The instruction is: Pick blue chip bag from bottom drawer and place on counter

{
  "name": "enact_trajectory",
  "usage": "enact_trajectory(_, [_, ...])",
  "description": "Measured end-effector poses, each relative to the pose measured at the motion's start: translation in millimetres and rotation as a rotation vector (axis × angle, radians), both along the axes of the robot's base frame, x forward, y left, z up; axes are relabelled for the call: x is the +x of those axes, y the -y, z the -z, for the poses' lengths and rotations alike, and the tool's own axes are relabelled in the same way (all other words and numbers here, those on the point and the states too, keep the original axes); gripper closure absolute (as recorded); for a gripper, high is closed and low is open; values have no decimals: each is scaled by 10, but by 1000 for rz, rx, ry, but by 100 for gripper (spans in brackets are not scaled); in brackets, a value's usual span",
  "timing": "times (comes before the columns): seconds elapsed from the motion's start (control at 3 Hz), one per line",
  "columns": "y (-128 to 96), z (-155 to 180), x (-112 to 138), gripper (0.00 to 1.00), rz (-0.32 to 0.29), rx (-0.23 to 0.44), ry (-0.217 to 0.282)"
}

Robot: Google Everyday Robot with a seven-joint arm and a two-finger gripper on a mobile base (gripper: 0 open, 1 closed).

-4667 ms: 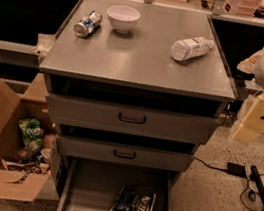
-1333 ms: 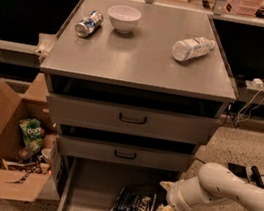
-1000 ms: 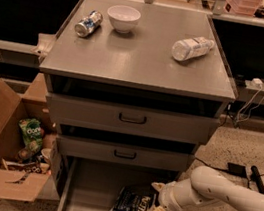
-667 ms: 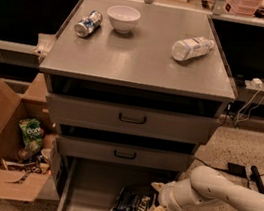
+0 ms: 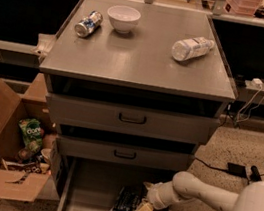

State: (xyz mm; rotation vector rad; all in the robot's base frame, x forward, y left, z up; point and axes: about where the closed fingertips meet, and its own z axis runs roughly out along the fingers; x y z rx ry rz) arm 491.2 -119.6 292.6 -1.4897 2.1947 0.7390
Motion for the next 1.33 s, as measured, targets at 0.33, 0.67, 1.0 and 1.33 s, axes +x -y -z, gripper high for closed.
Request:
enact_trajectory(0.33, [-72, 574, 184, 0, 10, 3, 24])
enact_trajectory(0.67, [-107, 957, 299, 0, 18, -17, 28])
enact_trajectory(1.0, [-121, 1373, 363, 24, 27, -35, 4])
enact_trajectory(1.33, [-127, 1530, 378, 45, 31, -40, -8])
